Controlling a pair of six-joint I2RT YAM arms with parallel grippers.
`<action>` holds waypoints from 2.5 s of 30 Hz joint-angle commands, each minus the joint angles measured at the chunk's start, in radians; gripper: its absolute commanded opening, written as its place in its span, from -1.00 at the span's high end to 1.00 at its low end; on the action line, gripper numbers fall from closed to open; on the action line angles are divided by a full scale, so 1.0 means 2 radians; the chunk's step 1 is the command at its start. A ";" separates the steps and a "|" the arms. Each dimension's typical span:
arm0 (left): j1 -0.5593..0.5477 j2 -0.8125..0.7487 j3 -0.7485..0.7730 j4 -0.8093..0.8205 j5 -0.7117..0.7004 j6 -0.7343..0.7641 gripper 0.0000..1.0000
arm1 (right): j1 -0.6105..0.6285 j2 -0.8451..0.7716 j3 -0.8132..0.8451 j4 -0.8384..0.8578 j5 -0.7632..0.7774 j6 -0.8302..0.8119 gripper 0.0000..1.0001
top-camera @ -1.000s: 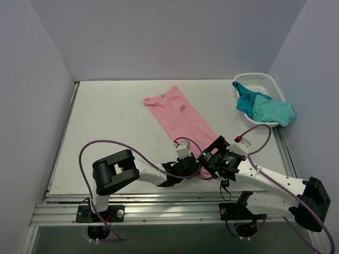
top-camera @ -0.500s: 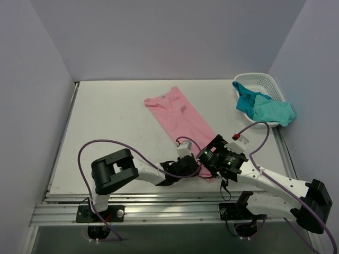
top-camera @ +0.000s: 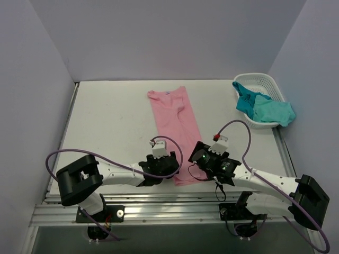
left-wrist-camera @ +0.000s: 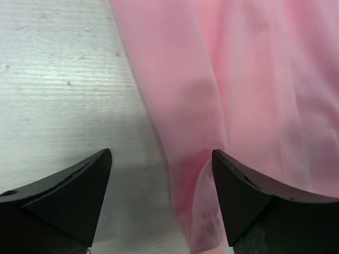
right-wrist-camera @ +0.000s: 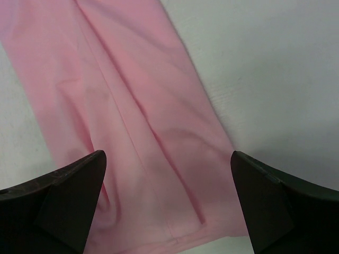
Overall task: Fold and stack the t-shirts
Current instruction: Fold the tshirt
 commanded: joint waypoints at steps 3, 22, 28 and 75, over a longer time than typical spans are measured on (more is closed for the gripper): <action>0.001 -0.022 -0.017 -0.105 -0.038 -0.040 -0.76 | 0.042 -0.051 -0.035 0.027 -0.045 -0.025 -0.99; -0.075 -0.074 -0.042 -0.075 0.042 -0.119 -0.66 | 0.073 -0.130 -0.029 -0.147 -0.031 0.065 -0.99; -0.081 -0.014 -0.018 -0.035 0.053 -0.122 -0.63 | 0.073 -0.131 -0.050 -0.164 -0.043 0.101 -0.99; -0.076 -0.027 -0.026 -0.098 -0.011 -0.127 0.95 | 0.075 -0.129 -0.089 -0.111 -0.067 0.118 -0.47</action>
